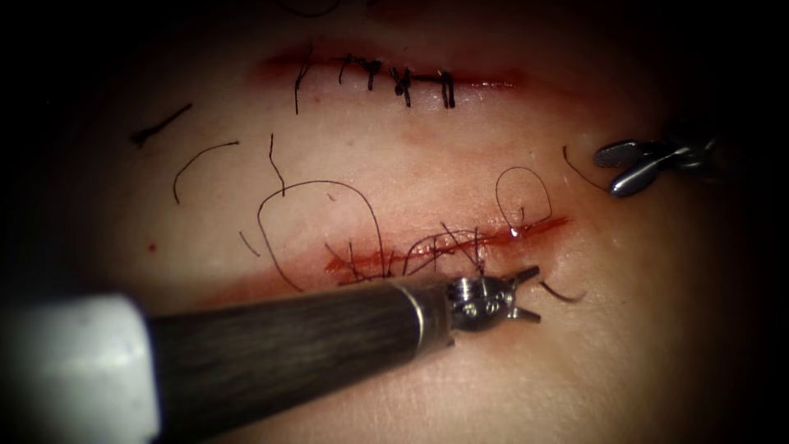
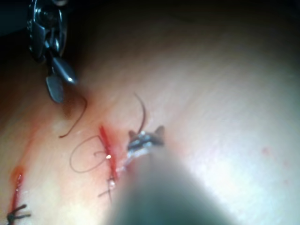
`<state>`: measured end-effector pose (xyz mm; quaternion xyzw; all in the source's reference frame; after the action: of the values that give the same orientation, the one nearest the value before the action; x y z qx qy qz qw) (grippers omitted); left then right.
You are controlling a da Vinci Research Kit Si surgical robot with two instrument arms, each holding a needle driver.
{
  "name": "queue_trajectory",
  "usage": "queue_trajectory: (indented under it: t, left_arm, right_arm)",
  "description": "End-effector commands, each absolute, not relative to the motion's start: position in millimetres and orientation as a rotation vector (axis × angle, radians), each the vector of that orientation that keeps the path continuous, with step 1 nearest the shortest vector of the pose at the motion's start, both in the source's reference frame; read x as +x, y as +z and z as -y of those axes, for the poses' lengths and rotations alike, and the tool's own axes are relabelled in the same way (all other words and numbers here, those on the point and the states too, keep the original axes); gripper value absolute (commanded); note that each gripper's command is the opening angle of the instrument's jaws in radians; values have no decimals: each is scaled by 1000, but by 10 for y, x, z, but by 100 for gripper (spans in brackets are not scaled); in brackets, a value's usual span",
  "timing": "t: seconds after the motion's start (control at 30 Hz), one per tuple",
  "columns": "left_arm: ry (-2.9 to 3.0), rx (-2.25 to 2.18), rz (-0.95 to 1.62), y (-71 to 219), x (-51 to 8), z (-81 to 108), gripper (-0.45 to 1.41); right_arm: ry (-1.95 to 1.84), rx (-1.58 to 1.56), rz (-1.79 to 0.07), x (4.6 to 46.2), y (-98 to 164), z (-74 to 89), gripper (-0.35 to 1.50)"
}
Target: Wound Closure
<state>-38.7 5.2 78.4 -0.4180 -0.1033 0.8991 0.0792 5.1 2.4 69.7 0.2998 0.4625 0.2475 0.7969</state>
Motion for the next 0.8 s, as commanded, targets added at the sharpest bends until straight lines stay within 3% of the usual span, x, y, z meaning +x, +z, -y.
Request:
queue_trajectory:
  t: [0.03,0.67,0.73,0.8]
  left_arm:
    - [2690,-1268,295,789,-398,-48,61]
    - [2694,-1342,169,818,-431,-41,46]
    - [2695,-1342,168,819,-432,-42,36]
    - [2695,-1342,168,819,-430,-43,-13]
  right_arm:
    - [541,636,-990,54,707,-17,131]
    - [534,596,-1000,66,735,11,131]
    - [532,595,-1001,68,737,13,131]
    - [530,595,-1003,69,739,16,131]
